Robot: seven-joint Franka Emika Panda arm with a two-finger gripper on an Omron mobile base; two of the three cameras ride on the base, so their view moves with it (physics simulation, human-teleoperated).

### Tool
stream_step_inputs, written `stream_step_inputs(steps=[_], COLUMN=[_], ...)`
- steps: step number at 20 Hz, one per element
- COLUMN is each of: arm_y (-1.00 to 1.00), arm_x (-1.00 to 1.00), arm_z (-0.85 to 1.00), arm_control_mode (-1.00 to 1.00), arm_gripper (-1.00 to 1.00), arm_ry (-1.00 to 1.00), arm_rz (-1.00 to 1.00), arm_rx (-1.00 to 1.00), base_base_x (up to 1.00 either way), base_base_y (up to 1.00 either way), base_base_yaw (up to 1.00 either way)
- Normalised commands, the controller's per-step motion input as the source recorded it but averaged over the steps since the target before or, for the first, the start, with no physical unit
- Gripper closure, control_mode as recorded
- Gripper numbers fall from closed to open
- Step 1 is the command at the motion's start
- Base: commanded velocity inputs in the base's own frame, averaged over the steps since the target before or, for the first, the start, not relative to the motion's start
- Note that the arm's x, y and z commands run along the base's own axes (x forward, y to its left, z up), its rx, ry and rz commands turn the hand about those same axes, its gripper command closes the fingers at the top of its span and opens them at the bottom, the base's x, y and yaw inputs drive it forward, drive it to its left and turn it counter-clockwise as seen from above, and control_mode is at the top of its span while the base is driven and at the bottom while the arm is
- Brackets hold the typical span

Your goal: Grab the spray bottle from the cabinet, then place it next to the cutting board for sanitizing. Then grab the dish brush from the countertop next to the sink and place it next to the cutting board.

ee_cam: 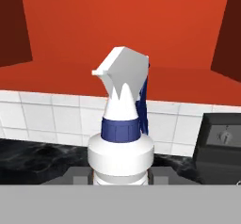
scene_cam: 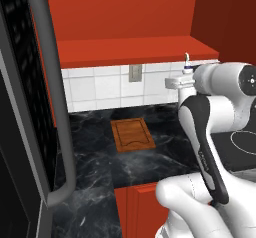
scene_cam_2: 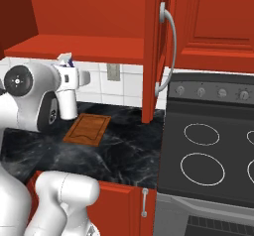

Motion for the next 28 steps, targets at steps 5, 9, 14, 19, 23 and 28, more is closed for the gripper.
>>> stream_step_inputs(steps=[5,9,14,19,23,28], arm_y=[-0.07,-0.1,-0.01,0.0,-0.05,-0.04], arm_x=[-0.02,0.06,0.39,0.43,0.38,0.37], arm_z=[-0.68,-0.64,-0.7,-0.74,-0.52,-0.52], arm_control_mode=[-1.0,-1.0,-1.0,-1.0,-1.0,-1.0], arm_gripper=[1.0,1.0,1.0,1.0,1.0,1.0], arm_ry=[-0.05,0.0,0.0,-0.03,-0.08,-0.19], arm_rz=[0.07,0.07,0.08,0.11,0.14,0.17], arm_rx=[0.0,0.0,0.0,0.0,0.0,0.05], base_base_x=[0.0,0.0,0.0,0.0,0.0,0.0], base_base_y=[0.0,0.0,0.0,0.0,0.0,0.0], base_base_yaw=[0.0,0.0,0.0,0.0,0.0,0.0])
